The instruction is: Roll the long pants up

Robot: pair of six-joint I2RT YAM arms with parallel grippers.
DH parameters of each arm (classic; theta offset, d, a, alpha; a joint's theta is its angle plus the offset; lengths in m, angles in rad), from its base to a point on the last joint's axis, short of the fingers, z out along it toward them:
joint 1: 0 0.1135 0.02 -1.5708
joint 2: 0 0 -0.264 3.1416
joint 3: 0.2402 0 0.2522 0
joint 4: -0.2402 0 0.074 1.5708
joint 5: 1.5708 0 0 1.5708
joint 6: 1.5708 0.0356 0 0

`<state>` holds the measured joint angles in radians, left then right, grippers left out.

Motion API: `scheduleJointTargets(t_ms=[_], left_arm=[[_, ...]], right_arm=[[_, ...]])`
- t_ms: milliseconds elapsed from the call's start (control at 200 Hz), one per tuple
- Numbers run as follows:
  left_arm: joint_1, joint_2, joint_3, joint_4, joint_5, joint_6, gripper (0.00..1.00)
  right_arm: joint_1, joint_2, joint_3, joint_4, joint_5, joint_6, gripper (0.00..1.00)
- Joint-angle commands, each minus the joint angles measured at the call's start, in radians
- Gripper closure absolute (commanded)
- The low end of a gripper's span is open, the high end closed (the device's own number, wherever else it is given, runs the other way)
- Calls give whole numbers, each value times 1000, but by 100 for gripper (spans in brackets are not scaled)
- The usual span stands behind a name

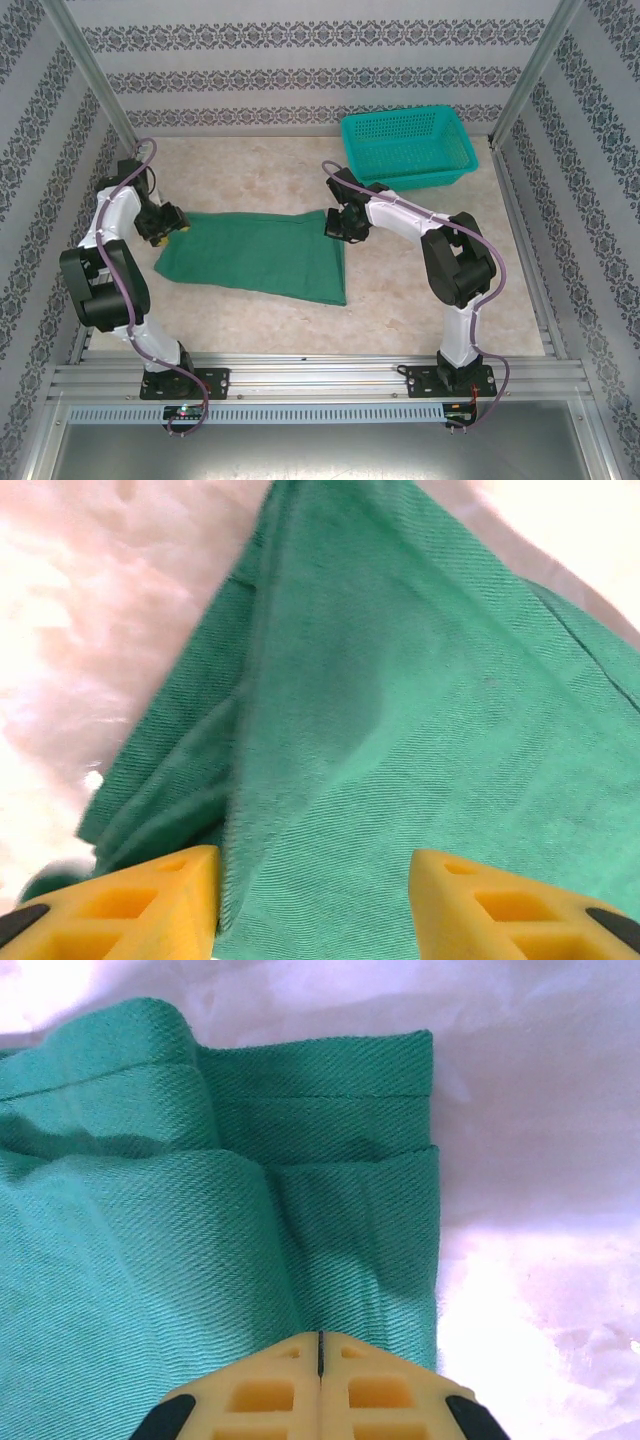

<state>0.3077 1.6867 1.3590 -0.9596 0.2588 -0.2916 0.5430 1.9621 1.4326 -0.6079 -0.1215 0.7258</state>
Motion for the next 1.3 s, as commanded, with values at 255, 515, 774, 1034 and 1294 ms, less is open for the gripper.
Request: scheduleJointTargets(t_ms=[255, 515, 774, 1034, 1294], left_arm=[[-48, -183, -62, 55, -76, -57, 62], [-97, -49, -57, 100, -84, -78, 67], [-124, 113, -83, 157, -91, -119, 100], [-125, 158, -109, 154, -142, -122, 100], [-125, 159, -92, 163, -106, -109, 100]], right_arm=[[-32, -71, -57, -18, 76, -96, 28], [-46, -18, 33, -59, 72, -118, 33], [-48, 61, 125, -108, 32, -134, 57], [-32, 114, 198, -153, 18, -149, 90], [48, 163, 298, -169, -60, -164, 98]])
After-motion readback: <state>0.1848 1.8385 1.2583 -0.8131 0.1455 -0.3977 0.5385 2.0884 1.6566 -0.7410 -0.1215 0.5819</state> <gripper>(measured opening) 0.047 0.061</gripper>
